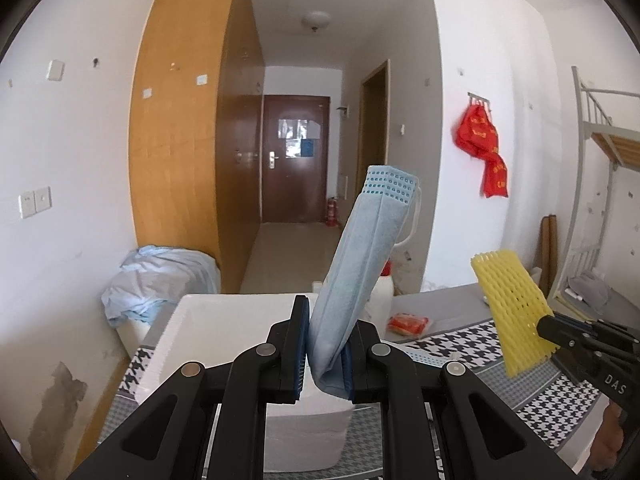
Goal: Organize soft objects
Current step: 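Lift the mask with the left tool over the foam box while the right tool carries the net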
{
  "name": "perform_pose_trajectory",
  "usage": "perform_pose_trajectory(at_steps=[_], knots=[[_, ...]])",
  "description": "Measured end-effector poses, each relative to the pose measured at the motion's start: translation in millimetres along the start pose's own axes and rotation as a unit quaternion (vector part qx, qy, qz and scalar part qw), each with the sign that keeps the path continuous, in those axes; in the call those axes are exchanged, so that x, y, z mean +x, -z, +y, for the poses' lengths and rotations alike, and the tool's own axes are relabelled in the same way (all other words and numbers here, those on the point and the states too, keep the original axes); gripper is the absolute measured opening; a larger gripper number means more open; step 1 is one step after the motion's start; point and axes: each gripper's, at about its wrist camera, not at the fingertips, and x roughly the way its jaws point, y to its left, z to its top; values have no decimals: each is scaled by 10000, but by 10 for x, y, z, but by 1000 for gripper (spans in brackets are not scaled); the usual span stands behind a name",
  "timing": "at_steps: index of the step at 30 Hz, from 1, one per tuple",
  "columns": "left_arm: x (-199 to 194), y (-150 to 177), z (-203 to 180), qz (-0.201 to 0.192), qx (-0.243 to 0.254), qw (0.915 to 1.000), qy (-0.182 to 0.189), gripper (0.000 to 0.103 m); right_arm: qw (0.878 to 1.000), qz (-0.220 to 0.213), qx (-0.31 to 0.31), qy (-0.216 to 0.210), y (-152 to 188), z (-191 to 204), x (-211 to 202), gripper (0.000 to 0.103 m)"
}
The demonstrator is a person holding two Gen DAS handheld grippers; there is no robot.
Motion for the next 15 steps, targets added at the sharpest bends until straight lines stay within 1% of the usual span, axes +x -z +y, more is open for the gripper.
perform_pose_trajectory(at_steps=[7, 15], knots=[[24, -20, 156, 13, -122, 9997, -200, 16, 9998, 14, -81, -156, -36, 130, 97, 12], [98, -18, 325, 166, -226, 9984, -498, 16, 9993, 65, -190, -306, -61, 279, 208, 12]])
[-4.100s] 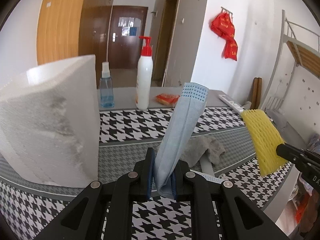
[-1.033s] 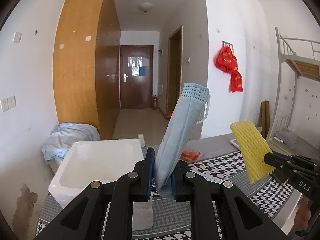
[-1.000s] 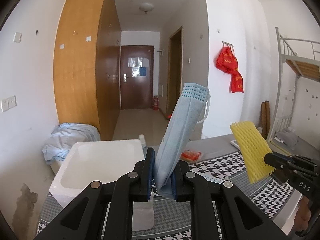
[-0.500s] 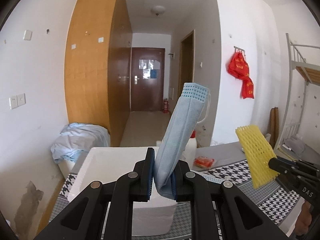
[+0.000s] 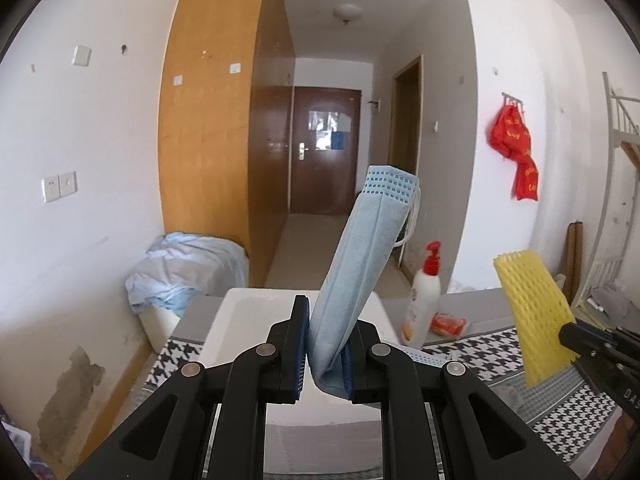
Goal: Organize soft objects
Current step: 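Lift the mask with the left tool over the foam box while the right tool carries the net, then open the left tool to drop the blue mask into the foam box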
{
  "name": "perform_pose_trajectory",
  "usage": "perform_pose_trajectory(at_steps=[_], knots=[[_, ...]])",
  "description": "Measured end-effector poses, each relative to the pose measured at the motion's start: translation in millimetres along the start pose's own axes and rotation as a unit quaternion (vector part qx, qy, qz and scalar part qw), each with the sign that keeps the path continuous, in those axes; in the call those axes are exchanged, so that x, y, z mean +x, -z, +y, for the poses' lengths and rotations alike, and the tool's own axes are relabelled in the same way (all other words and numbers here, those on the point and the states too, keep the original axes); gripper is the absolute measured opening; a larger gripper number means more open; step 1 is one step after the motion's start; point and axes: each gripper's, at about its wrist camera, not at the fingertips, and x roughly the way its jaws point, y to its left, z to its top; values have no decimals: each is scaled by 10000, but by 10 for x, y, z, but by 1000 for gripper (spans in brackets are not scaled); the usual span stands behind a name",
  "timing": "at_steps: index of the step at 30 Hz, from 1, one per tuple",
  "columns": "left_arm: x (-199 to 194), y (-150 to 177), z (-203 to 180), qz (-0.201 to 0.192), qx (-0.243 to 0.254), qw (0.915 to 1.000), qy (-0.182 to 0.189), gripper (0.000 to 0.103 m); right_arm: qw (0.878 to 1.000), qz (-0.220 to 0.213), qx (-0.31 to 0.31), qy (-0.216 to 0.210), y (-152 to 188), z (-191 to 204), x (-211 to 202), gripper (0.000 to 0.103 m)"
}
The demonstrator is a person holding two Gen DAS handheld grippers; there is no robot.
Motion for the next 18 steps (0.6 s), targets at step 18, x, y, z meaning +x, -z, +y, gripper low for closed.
perform_pose_trajectory(at_steps=[18], knots=[[484, 11, 200, 624, -53, 9980, -90, 16, 9998, 156, -81, 123, -15, 150, 160, 12]])
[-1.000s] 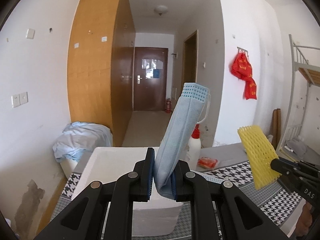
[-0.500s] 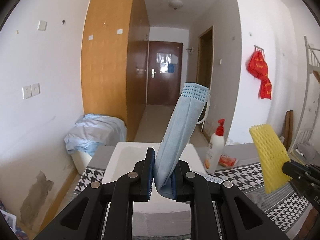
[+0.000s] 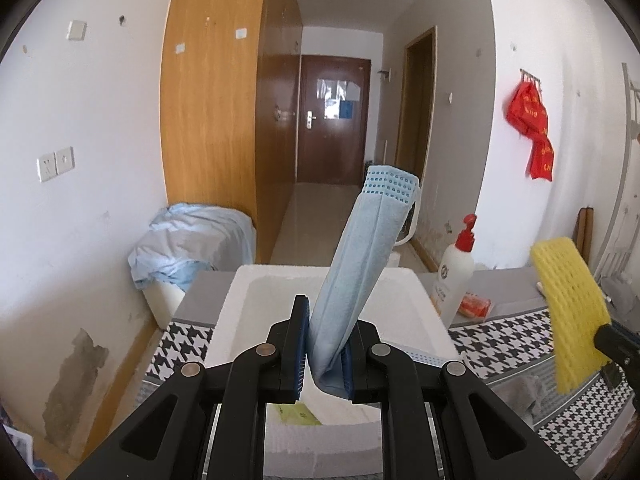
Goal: Organize soft objects
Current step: 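Open the left tool to drop the blue mask into the foam box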
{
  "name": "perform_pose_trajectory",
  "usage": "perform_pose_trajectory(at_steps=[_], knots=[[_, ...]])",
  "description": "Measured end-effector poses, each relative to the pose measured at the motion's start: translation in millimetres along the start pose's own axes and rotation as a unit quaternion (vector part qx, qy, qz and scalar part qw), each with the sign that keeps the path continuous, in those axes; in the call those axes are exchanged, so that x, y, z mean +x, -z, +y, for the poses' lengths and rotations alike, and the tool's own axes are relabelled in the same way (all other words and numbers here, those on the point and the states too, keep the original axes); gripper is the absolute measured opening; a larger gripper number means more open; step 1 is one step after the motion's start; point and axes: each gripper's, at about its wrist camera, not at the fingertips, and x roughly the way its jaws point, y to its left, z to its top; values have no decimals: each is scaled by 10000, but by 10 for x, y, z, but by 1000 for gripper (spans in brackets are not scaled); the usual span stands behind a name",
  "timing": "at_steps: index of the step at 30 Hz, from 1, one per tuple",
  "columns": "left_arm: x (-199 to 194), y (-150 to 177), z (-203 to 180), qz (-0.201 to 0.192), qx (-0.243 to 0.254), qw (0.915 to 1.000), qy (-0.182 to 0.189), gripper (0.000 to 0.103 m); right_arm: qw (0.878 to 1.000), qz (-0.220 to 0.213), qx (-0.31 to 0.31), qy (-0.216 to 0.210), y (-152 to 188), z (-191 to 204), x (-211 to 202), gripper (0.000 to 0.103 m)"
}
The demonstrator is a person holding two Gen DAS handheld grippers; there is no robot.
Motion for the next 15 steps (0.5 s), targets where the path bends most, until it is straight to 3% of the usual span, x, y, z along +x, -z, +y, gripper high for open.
perform_pose_trajectory(at_steps=[8, 9, 11, 13, 15], knots=[[250, 64, 52, 346, -44, 9994, -5, 16, 9999, 98, -6, 95, -18, 41, 92, 12], [278, 76, 63, 407, -52, 9992, -26, 20, 9999, 113, -7, 107, -22, 48, 105, 12], [318, 88, 80, 486, -51, 9988, -38, 38, 9999, 128, -11, 115, -29, 59, 126, 12], [315, 100, 105, 475, -67, 9988, -65, 69, 9998, 140, -3, 121, -32, 62, 137, 12], [258, 109, 118, 356, -55, 9993, -100, 86, 9998, 164, 8, 135, -34, 65, 151, 12]])
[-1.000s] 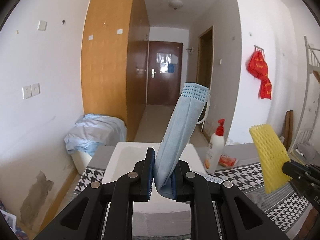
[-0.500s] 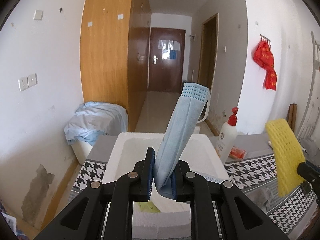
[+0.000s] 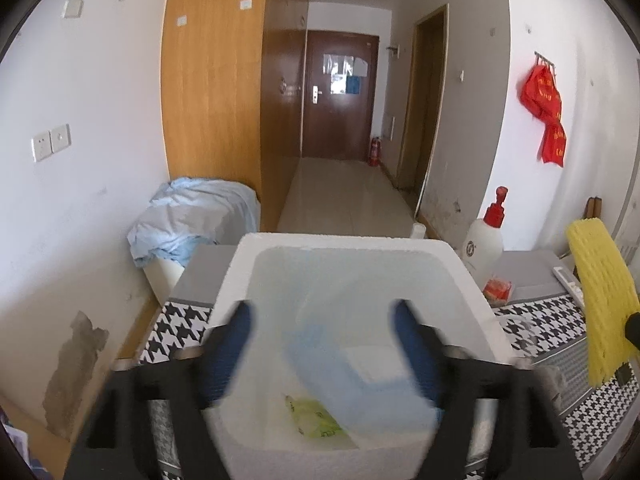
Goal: Organize soft objects
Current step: 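Open the left tool to drop the blue mask into the foam box, then carry the yellow net into the foam box and open the right tool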
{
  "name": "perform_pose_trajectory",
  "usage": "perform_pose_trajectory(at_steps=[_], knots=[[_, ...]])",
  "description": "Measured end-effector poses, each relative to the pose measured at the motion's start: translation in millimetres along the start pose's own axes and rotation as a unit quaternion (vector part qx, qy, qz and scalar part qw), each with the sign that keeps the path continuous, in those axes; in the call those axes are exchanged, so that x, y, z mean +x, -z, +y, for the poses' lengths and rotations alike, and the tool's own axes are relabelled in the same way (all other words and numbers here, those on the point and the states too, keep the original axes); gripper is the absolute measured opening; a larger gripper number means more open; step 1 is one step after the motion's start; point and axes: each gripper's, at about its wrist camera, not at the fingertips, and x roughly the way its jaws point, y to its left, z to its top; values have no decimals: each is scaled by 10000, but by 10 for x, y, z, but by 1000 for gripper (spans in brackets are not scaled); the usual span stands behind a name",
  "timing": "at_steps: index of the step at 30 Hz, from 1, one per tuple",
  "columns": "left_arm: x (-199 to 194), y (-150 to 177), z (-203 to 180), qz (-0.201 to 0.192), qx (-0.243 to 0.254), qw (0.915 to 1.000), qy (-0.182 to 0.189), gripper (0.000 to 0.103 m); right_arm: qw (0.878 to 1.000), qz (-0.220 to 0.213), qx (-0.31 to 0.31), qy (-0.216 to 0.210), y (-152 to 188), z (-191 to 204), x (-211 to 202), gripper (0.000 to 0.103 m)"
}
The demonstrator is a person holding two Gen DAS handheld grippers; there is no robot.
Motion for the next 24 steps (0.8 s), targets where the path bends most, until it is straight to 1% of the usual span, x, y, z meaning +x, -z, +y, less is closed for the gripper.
perform_pose_trajectory(at_steps=[1, 4, 5, 13, 19, 24], knots=[[-28, -5, 6, -67, -8, 10000, -22, 92, 10000, 8, 0, 6, -3, 7, 4, 12], [-139, -14, 55, -272, -45, 9996, 48, 101, 10000, 3, -6, 5, -14, 28, 0, 12], [-195, -11, 70, -344, -50, 9994, 60, 102, 10000, -1, -17, 4, -21, 44, -2, 12], [-410, -7, 177, -632, 30, 9980, -76, 102, 9999, -12, -107, -66, -62, 167, 35, 12], [-544, 14, 317, -776, -52, 9969, -148, 102, 9997, -11, -165, -164, -89, 297, 79, 12], [-688, 62, 419, -904, -57, 9954, -327, 102, 9994, -69, -194, -292, -141, 386, 99, 12]])
